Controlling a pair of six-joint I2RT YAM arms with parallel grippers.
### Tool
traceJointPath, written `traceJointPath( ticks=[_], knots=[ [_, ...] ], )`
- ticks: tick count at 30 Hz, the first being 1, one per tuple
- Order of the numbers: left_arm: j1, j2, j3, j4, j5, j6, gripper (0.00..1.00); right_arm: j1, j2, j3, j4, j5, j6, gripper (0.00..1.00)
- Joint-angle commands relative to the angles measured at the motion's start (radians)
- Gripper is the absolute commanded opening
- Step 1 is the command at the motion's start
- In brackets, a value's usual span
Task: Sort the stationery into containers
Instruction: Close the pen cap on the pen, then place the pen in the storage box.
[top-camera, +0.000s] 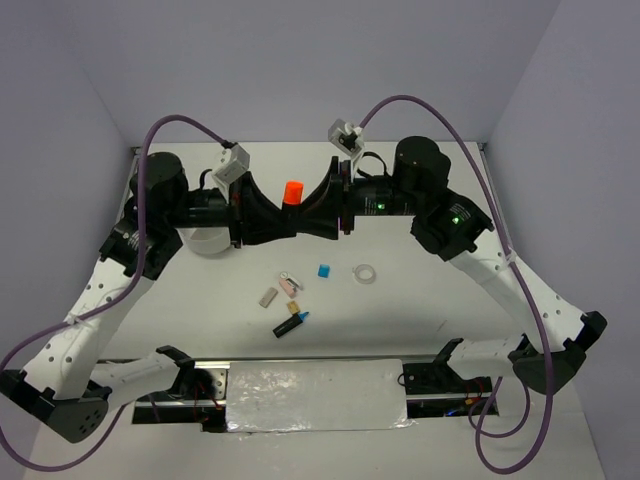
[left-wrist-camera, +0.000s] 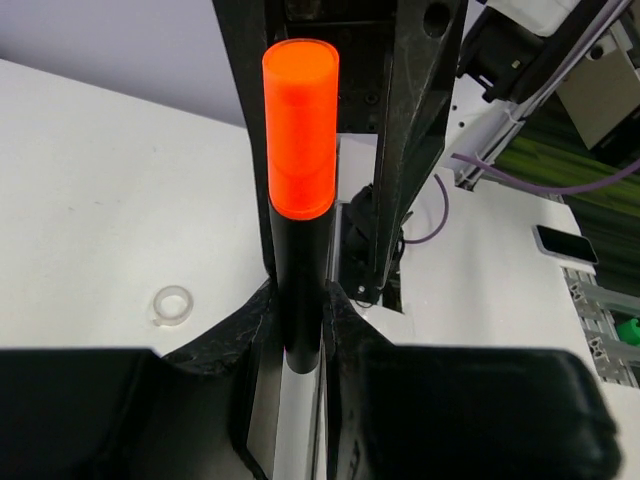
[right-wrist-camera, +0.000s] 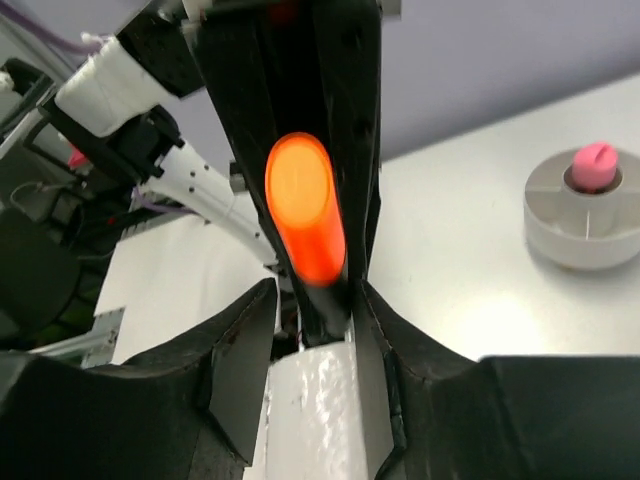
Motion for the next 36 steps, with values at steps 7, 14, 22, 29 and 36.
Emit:
traceJointPath(
  ticks=[7, 14, 22, 29, 36],
  knots=[
    [0.011, -0.037, 0.036, 0.03, -0.017, 0.044, 0.0, -0.018, -0.018, -0.033, 0.008, -0.102, 0.026, 0.56],
    [0.01, -0.057, 0.002, 0.022, 0.023, 0.027, 0.0, -0.058, -0.049, -0.059, 0.173, -0.076, 0.078, 0.66],
    [0.001, -0.075, -0.039, 0.036, 0.02, 0.002, 0.0, -0.072, -0.006, 0.013, 0.228, -0.032, 0.062, 0.65],
    [-0.002, -0.078, -0.041, 0.002, -0.039, 0.019, 0.0, -0.073, 0.044, 0.032, 0.367, -0.196, 0.157, 0.63],
    [-0.005, -0.058, -0.033, 0.001, -0.038, 0.013, 0.0, -0.073, 0.069, 0.033, 0.367, -0.208, 0.137, 0.4]
  ],
)
